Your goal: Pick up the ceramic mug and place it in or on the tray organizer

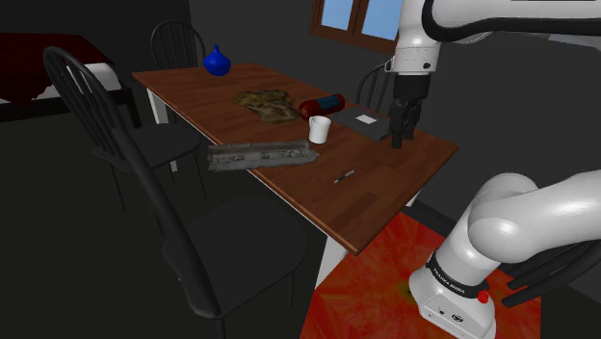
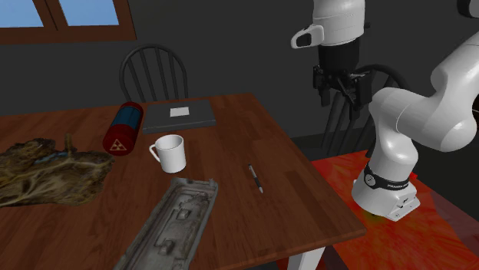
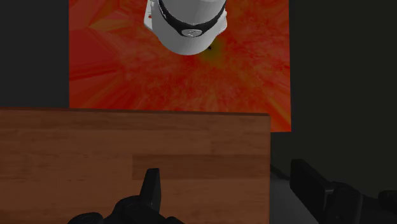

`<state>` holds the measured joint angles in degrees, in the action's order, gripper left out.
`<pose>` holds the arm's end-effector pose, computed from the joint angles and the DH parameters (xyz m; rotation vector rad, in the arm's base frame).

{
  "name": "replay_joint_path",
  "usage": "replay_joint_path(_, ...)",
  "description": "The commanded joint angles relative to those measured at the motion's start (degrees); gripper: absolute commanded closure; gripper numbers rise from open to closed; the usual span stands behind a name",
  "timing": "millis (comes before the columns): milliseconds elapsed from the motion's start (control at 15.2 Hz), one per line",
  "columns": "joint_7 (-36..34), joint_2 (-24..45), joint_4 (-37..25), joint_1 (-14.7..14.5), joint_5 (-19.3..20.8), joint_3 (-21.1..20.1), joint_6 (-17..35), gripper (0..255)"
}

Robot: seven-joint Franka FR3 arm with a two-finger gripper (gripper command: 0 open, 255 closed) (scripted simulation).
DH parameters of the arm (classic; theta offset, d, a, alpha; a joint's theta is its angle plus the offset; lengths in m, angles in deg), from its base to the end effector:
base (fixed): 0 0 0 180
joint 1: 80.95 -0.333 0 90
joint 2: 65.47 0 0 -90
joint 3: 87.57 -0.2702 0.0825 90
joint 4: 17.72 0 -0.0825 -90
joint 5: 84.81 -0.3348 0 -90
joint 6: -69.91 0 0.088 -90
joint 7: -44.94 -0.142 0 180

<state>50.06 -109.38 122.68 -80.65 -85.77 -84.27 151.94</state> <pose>0.2635 -0.0152 0.4693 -3.0436 -0.0729 0.3808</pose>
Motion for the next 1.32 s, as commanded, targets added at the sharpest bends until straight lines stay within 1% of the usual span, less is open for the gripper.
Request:
replay_joint_path(0, 0.0, 0.0, 0.0, 0.0, 0.0, 0.0, 0.0, 0)
replay_joint_path(330, 5.2, 8.7, -2.0, 0.3, 3.4, 3.0, 8.0, 0)
replay_joint_path(660, 10.0, 18.2, -5.8, 0.4, 5.7, 5.6, 15.2, 0)
replay_joint_path(924, 13.7, 26.2, -10.1, 0.4, 6.5, 7.3, 20.1, 0)
replay_joint_path(1254, 18.3, 36.5, -17.2, 0.6, 6.5, 9.0, 25.0, 0)
